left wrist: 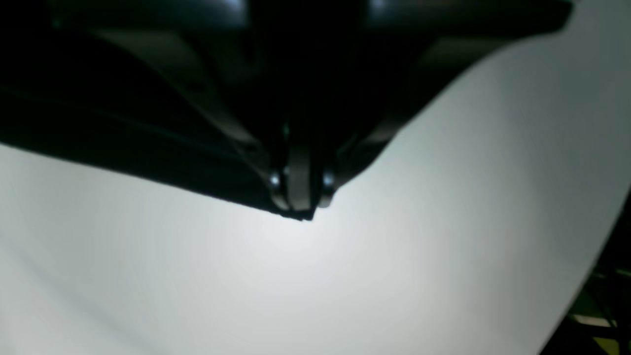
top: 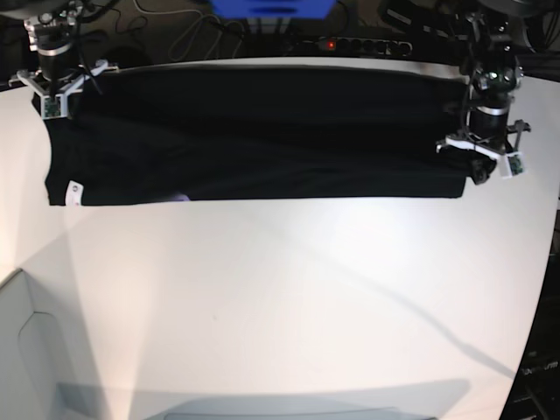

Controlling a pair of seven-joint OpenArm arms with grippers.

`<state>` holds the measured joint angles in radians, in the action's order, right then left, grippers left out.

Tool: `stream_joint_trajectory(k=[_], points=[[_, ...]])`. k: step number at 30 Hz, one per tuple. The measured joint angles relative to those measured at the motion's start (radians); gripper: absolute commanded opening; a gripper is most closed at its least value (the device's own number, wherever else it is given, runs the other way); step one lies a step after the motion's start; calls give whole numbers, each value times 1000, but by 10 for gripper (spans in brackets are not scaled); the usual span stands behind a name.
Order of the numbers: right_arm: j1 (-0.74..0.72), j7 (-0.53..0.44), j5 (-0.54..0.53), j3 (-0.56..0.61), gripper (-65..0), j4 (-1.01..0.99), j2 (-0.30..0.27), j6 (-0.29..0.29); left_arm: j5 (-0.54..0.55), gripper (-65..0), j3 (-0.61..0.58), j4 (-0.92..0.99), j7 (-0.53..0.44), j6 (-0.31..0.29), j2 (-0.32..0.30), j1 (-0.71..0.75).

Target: Fold the T-shirt properly

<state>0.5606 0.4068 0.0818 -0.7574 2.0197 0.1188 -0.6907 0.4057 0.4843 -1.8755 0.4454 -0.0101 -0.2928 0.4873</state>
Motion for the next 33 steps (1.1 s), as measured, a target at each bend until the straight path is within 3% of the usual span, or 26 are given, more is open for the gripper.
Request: stream_joint_trajectory(k=[10, 23, 27, 30, 33], points=[[3, 0, 2, -58, -650, 0, 9, 0, -2, -650, 9, -1, 0, -2, 6, 50], [5, 0, 2, -28, -650, -6, 12, -1, -5, -650, -13, 127, 0, -1, 6, 50], [5, 92, 11, 8, -650, -22, 9, -1, -5, -650, -13, 128, -1, -2, 5, 53], [3, 118, 11, 34, -583, -22, 5, -1, -5, -650, -13, 128, -1, -2, 6, 53], [0, 124, 10, 34, -474, -22, -6, 0, -5, -650, -13, 138, -7, -1, 5, 53]])
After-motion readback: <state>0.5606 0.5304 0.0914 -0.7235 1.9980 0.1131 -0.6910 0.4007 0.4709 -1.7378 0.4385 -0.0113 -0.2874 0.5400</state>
